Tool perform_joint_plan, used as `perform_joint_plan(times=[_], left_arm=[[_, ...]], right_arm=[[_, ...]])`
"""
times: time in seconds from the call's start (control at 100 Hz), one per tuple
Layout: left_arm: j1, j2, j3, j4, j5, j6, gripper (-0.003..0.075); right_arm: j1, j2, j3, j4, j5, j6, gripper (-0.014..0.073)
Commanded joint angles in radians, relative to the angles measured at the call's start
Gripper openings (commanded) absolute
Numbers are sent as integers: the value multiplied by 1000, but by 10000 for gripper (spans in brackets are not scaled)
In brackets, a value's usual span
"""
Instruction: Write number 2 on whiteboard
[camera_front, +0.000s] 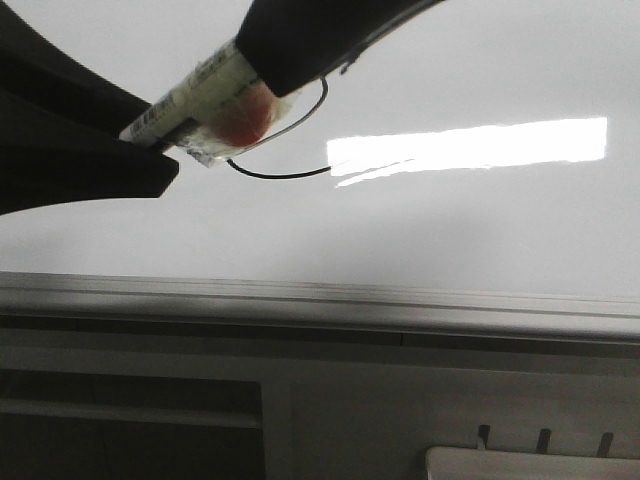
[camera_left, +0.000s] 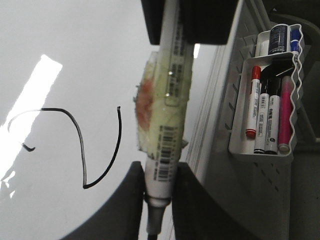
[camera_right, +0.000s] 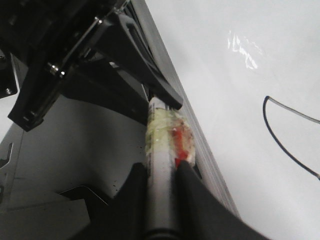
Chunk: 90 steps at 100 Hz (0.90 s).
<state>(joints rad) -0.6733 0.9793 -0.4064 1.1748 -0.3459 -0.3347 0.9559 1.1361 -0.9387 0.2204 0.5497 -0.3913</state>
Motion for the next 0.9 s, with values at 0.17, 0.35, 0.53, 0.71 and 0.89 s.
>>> perform_joint_plan(times=[0.17, 0.35, 0.53, 0.71, 0.89], left_arm=[[-9, -7, -32, -41, -35, -9, -20], [-9, -7, -32, -310, 0, -9, -20], [35, -7, -32, -847, 122, -7, -20], [105, -7, -32, -1137, 130, -7, -20], [110, -7, -32, -1280, 130, -11, -20]], right_arm=[[1, -13, -34, 34, -67, -10, 106], [1, -13, -34, 24, -152, -10, 512], [-1, -65, -34, -16, -299, -10, 567], [-1, -149, -34, -12, -385, 0, 501], [-1, -185, -34, 3, -403, 0, 482]])
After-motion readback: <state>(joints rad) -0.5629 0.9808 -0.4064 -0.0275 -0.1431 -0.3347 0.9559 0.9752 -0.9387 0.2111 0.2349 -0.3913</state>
